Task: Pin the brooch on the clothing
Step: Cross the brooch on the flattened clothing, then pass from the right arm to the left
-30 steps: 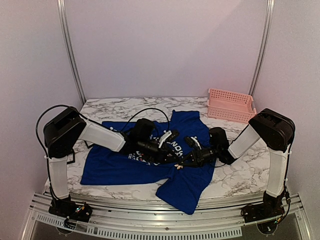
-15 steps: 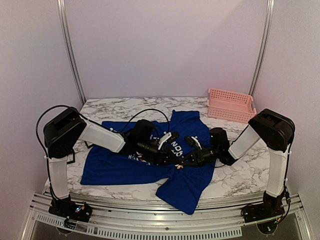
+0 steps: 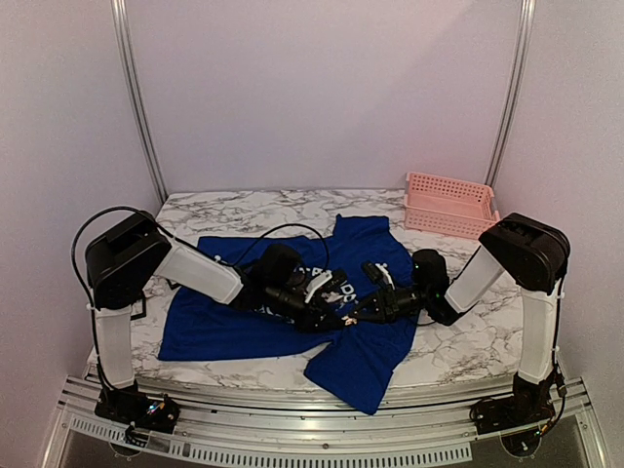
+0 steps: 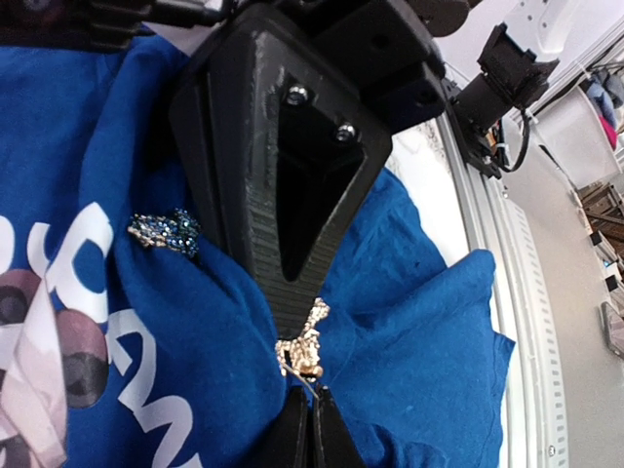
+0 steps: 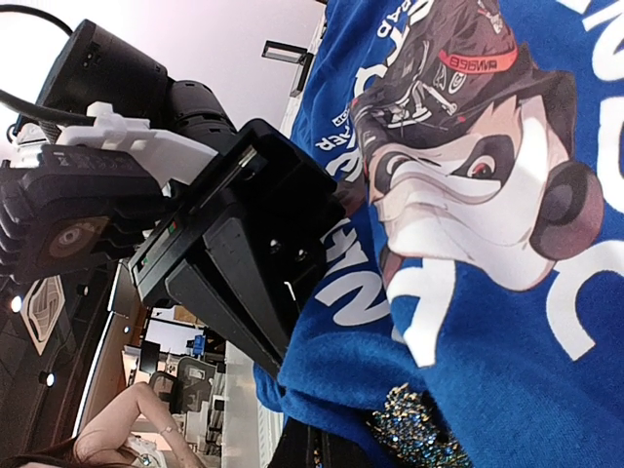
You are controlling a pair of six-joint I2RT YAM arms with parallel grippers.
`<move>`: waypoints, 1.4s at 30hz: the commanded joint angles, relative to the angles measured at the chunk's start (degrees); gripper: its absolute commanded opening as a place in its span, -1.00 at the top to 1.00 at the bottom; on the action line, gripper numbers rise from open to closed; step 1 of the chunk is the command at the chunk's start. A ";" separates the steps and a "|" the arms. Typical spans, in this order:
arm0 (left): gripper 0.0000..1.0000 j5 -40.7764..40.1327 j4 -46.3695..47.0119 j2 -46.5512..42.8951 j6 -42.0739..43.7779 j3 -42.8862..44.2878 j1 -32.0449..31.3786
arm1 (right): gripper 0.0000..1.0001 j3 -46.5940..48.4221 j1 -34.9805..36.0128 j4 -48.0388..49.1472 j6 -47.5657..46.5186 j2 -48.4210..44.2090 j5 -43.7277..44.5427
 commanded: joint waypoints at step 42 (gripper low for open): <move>0.93 4.69 -11.16 0.38 -9.12 10.35 2.86 | 1.00 2.44 -0.64 -14.63 -9.74 -0.48 2.51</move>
